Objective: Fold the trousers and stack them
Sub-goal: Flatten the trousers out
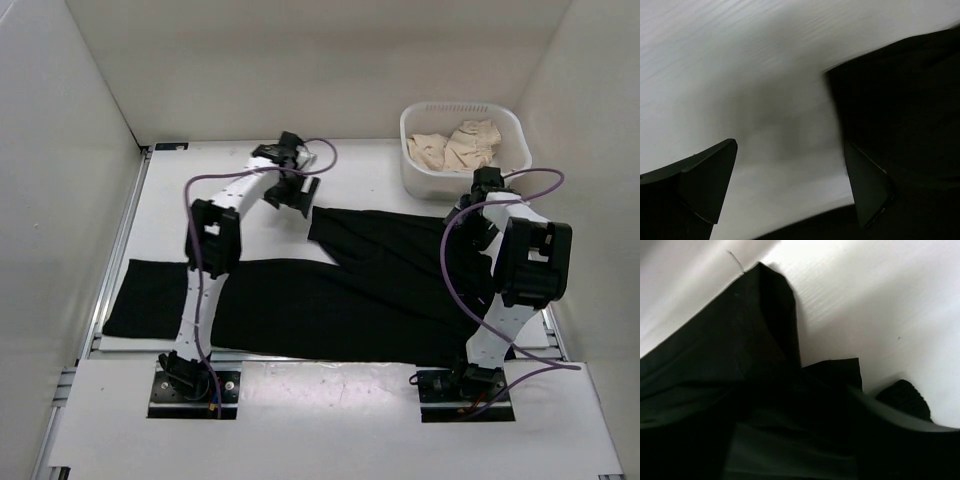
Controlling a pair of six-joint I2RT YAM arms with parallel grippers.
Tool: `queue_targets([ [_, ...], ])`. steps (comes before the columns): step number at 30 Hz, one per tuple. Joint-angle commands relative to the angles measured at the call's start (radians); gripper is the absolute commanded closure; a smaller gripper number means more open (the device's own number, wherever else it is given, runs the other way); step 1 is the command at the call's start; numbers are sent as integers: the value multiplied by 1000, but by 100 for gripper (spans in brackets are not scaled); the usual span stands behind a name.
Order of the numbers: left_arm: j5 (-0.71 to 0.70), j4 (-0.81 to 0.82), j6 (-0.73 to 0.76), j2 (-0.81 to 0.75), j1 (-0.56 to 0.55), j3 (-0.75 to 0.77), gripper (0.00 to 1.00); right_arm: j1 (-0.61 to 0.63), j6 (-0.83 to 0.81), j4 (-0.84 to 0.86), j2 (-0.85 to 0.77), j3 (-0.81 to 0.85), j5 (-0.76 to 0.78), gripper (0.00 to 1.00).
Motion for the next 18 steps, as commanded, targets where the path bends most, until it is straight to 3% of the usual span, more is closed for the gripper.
queue_targets([
  [1,70,-4,0,28,-53,161,0,8,29,18,5,47,-17,23],
  [2,96,25,0,74,-82,187,0,8,29,18,5,36,-17,40],
  [3,108,45,0,90,-96,188,0,8,29,7,5,36,-17,48],
  [4,108,68,0,102,-108,188,0,8,29,7,5,36,-17,67],
  [7,130,153,0,131,-145,151,0,8,11,-14,-6,36,-26,88],
  [8,130,153,0,154,-159,151,0,8,1,-14,-18,36,-26,99],
  [9,152,153,0,164,-159,131,0,8,1,-25,-18,45,-26,100],
  [10,153,153,0,164,-159,113,8,8,1,-25,-41,46,-26,100],
  [11,165,153,0,164,-159,96,55,8,-8,-25,-53,46,-39,100],
  [12,141,153,0,153,-159,64,86,8,-8,-25,-67,46,-39,100],
  [15,62,153,0,76,-150,4,86,17,-28,-25,-133,35,-51,100],
  [17,-68,153,0,6,-133,-45,86,17,-28,-25,-194,12,-51,100],
  [18,-102,153,0,-90,-122,-65,86,26,-40,-25,-237,-23,-51,100],
])
